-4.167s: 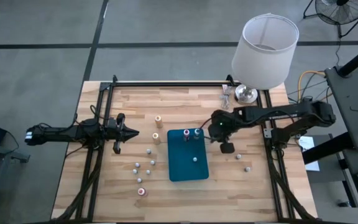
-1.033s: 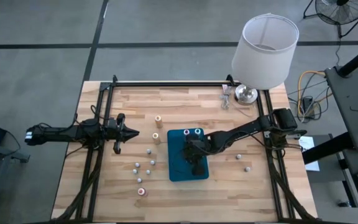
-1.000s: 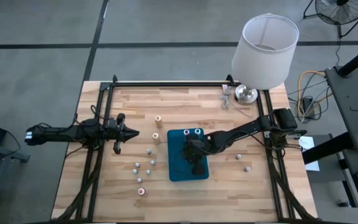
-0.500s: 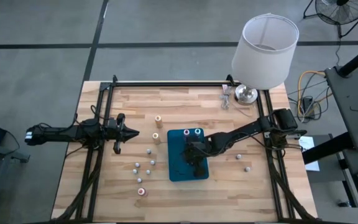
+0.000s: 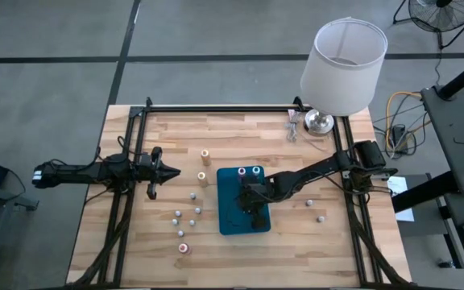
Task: Pick & Place food coloring
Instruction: Put the small purple food coloring bottle into the blue bin, then put the small pink food coloring bottle into the blue bin
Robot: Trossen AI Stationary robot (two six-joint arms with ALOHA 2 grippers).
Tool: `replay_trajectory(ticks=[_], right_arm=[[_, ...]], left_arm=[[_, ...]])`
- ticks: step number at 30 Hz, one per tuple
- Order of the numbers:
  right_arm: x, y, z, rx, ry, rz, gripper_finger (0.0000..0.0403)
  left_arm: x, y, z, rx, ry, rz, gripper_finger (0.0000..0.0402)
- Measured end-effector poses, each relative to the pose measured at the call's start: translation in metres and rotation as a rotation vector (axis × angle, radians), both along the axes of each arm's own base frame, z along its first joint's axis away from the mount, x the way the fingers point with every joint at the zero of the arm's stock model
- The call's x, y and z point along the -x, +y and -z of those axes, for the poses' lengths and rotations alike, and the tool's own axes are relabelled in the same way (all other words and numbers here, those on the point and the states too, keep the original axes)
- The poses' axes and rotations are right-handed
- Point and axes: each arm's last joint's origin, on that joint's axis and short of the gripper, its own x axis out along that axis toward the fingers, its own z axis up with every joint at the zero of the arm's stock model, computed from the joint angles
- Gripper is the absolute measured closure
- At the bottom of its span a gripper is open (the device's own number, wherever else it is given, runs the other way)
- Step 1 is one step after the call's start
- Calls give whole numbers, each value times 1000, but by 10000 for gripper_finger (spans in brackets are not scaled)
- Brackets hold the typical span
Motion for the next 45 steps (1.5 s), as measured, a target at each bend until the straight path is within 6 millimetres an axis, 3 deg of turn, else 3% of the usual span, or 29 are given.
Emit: replay_trajectory(ticks=[6,16,22,25,29,32,36,45], right_arm=[[0,0,0,1,-1,-2,351],[0,0,-3,-1,-7,-1,289],[1,-1,-18,-6,-45,-3,272],[5,-2,-39,-17,-80,4,267],[20,-7,-72,-44,-122,34,263],[36,-18,-83,-29,-82,79,262],[55,-37,-83,26,-26,158,261],[94,-68,-89,-33,-46,342,249]], left_arm=[[0,0,0,0,0,0,402],[0,0,0,0,0,0,402],[0,0,0,0,0,0,402],[0,0,0,0,1,0,402],[0,0,0,0,2,0,402],[0,0,0,0,4,0,402],[0,0,1,0,8,0,402],[0,0,1,0,7,0,402]])
